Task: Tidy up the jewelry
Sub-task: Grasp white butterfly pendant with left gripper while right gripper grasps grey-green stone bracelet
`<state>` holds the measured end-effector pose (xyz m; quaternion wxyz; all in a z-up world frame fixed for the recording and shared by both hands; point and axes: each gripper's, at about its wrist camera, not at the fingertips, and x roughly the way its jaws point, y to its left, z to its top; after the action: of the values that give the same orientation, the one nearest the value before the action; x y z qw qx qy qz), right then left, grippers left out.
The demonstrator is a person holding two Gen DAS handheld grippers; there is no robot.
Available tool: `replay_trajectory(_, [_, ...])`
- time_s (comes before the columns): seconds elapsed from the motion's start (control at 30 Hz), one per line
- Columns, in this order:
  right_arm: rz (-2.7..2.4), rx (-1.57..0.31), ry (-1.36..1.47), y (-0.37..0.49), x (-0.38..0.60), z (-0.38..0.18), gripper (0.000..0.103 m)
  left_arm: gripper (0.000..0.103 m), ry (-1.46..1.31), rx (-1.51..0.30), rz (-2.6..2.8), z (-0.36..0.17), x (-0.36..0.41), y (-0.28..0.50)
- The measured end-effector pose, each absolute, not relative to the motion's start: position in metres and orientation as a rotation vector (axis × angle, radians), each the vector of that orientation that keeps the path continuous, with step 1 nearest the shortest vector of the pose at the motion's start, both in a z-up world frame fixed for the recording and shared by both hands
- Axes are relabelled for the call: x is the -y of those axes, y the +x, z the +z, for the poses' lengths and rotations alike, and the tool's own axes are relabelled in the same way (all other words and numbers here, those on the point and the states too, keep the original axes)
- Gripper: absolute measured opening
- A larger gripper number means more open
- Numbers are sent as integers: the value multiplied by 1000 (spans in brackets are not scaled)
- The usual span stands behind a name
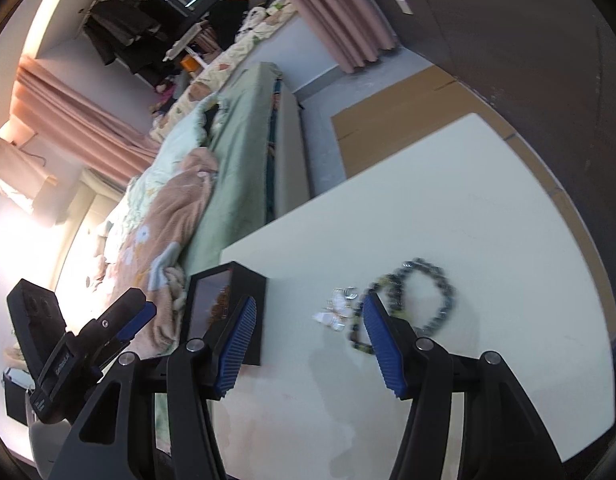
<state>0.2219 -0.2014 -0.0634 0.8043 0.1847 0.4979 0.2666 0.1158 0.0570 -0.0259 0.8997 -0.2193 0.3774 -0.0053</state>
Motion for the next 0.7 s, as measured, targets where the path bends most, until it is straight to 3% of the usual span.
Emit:
replay_trajectory(0.23, [500, -1112, 370, 230, 222, -80, 47, 61, -400, -844, -42, -42, -25, 133])
replay_trajectory(0.7, [433, -1133, 368, 244, 245, -85, 46, 53, -324, -983, -57, -88, 14, 178])
